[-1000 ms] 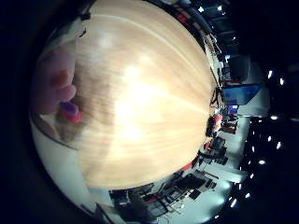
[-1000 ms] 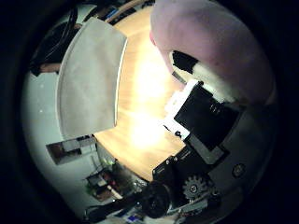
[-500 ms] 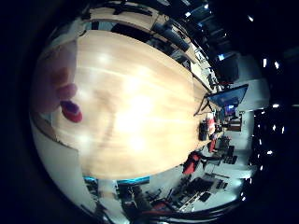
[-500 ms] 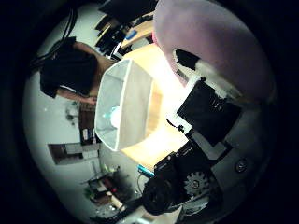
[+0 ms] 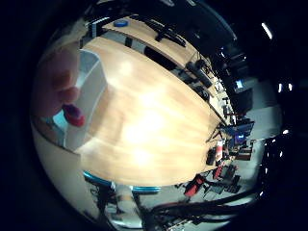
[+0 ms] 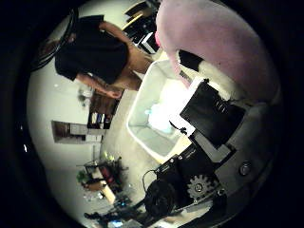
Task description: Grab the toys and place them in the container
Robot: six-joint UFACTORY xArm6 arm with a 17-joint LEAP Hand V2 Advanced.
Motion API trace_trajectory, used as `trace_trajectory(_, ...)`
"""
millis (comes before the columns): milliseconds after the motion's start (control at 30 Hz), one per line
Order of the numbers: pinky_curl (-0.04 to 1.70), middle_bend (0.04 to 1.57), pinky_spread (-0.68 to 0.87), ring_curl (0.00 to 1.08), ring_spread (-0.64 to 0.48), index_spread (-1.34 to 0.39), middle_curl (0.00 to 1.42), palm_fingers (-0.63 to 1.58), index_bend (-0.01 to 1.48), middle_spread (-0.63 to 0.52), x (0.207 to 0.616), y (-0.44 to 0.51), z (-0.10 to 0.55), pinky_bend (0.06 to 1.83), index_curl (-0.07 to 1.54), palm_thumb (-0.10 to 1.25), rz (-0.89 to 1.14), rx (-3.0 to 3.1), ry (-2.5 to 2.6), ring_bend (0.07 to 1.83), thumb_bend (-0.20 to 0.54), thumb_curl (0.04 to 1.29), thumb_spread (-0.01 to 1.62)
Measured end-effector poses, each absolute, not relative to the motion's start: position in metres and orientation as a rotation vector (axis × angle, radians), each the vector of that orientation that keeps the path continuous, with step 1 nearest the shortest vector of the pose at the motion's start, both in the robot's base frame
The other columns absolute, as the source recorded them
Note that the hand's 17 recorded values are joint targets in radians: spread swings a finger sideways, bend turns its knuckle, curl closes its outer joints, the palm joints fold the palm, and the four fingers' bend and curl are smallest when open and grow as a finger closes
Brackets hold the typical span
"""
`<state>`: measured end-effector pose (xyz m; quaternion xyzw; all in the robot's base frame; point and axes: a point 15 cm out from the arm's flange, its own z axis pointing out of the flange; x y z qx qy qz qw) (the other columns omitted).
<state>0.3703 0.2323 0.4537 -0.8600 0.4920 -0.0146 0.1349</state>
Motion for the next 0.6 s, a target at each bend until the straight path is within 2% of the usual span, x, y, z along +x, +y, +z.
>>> trace_trajectory(467, 0.37, 0.84, -0.64, 0.46, -0.34, -0.56, 0.61, 1.18, 0.35, -0.39, 0.324, 0.325, 0.421, 1.07, 0.62, 1.07, 0.061, -2.701, 1.187, 1.22, -0.024, 0.37, 0.94)
trace_trajectory(500, 0.37, 0.78, -0.63, 0.45, -0.36, -0.56, 0.60, 1.05, 0.35, -0.39, 0.324, 0.325, 0.417, 1.08, 0.62, 0.96, 0.063, -2.711, 1.185, 1.20, -0.076, 0.35, 0.98)
trace_trajectory(533, 0.38, 0.68, -0.60, 0.44, -0.38, -0.55, 0.57, 0.86, 0.29, -0.39, 0.326, 0.325, 0.412, 1.12, 0.61, 0.80, 0.066, -2.725, 1.183, 1.15, -0.140, 0.31, 0.99)
trace_trajectory(567, 0.40, 0.64, -0.56, 0.44, -0.37, -0.54, 0.57, 0.71, 0.30, -0.37, 0.327, 0.325, 0.408, 1.13, 0.63, 0.70, 0.065, -2.735, 1.185, 1.12, -0.162, 0.29, 0.99)
trace_trajectory(600, 0.43, 0.57, -0.46, 0.45, -0.32, -0.52, 0.56, 0.42, 0.29, -0.33, 0.328, 0.325, 0.404, 1.15, 0.65, 0.50, 0.069, -2.748, 1.182, 1.05, -0.191, 0.26, 0.98)
